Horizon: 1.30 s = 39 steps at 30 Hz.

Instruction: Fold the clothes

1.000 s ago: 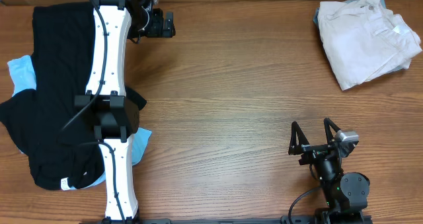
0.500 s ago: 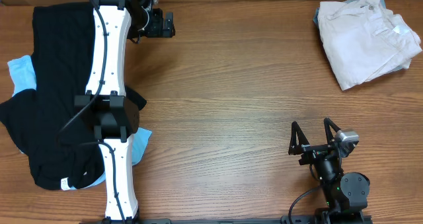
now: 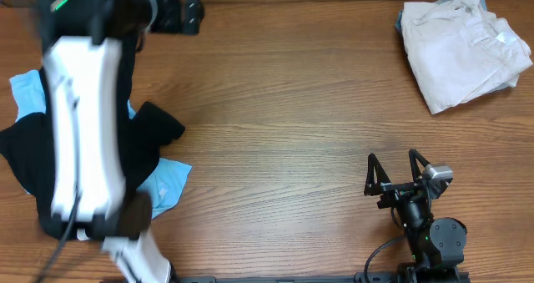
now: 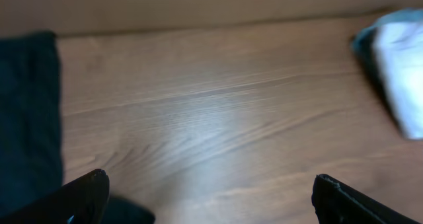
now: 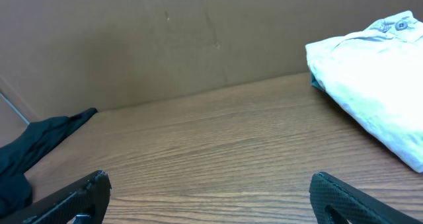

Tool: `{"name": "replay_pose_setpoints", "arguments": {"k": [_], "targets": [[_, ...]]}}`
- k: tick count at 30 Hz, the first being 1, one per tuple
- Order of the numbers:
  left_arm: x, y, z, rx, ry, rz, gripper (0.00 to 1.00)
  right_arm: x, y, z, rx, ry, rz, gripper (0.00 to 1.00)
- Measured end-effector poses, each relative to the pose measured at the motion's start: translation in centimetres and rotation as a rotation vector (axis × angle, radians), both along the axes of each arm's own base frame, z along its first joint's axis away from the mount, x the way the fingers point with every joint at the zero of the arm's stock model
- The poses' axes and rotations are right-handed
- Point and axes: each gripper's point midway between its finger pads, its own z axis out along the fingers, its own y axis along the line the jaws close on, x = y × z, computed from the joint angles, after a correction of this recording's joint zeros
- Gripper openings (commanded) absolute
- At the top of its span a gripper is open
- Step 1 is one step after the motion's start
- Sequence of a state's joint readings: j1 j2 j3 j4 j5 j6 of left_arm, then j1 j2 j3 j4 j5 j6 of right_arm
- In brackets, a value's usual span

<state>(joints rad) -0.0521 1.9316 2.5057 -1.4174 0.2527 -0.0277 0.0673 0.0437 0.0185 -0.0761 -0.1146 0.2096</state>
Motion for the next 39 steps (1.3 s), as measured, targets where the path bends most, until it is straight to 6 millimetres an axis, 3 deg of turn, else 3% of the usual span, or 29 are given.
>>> {"name": "replay_pose_setpoints", "arguments": {"k": [3,5,7,10,14,20,29,39], "targets": [[-6.0,0.4,3.2,-0.003,-0.05,0.002,1.0,0.0,0.0,0.0,0.0,0.0,0.0,1.0],[-9.5,0.9,3.2,0.0,-0.044,0.013,1.0,0.0,0.0,0.0,0.0,0.0,0.0,1.0],[-11.3,2.0,2.3,0.008,-0.051,0.044,1.0,0.0,0.0,0.0,0.0,0.0,0.0,1.0],[-11.2,3.9,1.0,0.015,-0.14,0.109,1.0,0.0,0.0,0.0,0.0,0.0,0.0,1.0],[-11.3,5.5,-2.7,0.009,-0.262,0.172,1.0,0.0,0.0,0.0,0.0,0.0,0.0,1.0],[-13.0,5.1,-6.7,-0.027,-0.57,0.161,1.0,0.0,0.0,0.0,0.0,0.0,0.0,1.0],[-16.7,5.9,-14.1,-0.018,-0.733,0.192,1.0,0.0,0.0,0.0,0.0,0.001,0.0,1.0],[-18.8,6.3,-17.2,-0.001,-0.874,0.211,1.0,0.0,0.0,0.0,0.0,0.0,0.0,1.0]]}}
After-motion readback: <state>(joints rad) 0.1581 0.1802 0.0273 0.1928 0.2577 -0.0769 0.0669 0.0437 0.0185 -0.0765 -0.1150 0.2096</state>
